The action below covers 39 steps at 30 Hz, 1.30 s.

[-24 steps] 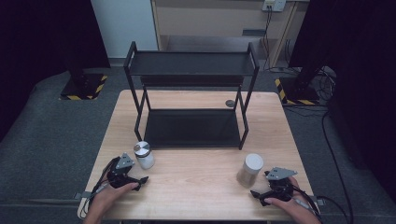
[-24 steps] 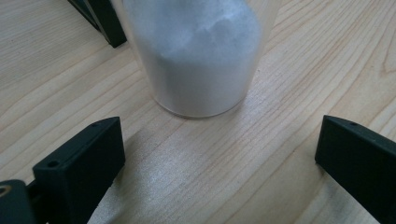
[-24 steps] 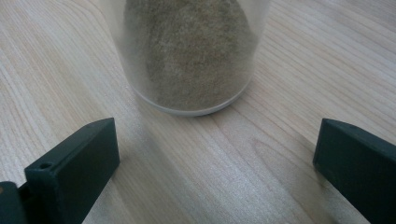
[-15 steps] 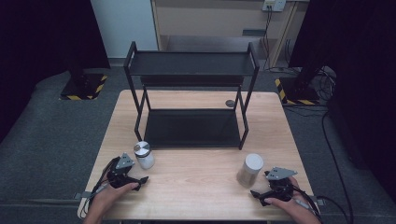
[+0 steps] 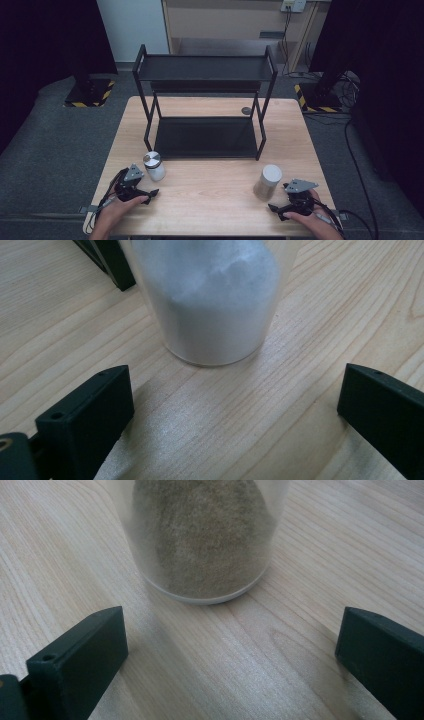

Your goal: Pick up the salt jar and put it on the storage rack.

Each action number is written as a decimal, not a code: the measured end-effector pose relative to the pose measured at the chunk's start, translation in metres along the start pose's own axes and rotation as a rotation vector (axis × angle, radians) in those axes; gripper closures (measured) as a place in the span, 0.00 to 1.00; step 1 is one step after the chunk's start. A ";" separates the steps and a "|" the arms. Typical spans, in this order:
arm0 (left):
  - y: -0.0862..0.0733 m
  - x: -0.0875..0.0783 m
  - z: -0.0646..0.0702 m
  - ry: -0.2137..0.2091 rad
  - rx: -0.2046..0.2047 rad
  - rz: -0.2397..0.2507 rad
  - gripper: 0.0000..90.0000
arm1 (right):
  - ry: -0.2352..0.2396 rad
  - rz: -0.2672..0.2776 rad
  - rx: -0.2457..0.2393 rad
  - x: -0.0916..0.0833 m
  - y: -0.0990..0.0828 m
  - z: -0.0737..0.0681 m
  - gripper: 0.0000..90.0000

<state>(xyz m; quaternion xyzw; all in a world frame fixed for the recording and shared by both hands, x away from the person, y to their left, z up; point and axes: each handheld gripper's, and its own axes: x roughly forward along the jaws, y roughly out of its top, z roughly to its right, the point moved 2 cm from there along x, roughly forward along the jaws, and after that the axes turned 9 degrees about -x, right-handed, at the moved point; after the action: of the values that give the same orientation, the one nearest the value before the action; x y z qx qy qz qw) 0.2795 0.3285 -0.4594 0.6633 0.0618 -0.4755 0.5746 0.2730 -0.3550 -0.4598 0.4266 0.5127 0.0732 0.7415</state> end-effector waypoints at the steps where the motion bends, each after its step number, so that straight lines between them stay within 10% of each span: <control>1: 0.000 0.000 0.000 0.000 0.000 0.000 0.00 | 0.000 0.000 0.000 0.000 0.000 0.000 0.01; 30: 0.000 0.000 0.001 0.004 -0.003 0.001 0.01 | 0.011 0.002 -0.008 0.000 -0.001 0.002 0.01; 39: -0.004 -0.006 -0.003 -0.019 -0.006 0.070 0.03 | 0.015 0.003 -0.012 0.000 -0.001 0.003 0.01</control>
<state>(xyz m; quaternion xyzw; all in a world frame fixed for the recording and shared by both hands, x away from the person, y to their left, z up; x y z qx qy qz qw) 0.2751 0.3348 -0.4580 0.6590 0.0345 -0.4611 0.5933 0.2755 -0.3575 -0.4598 0.4224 0.5171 0.0803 0.7401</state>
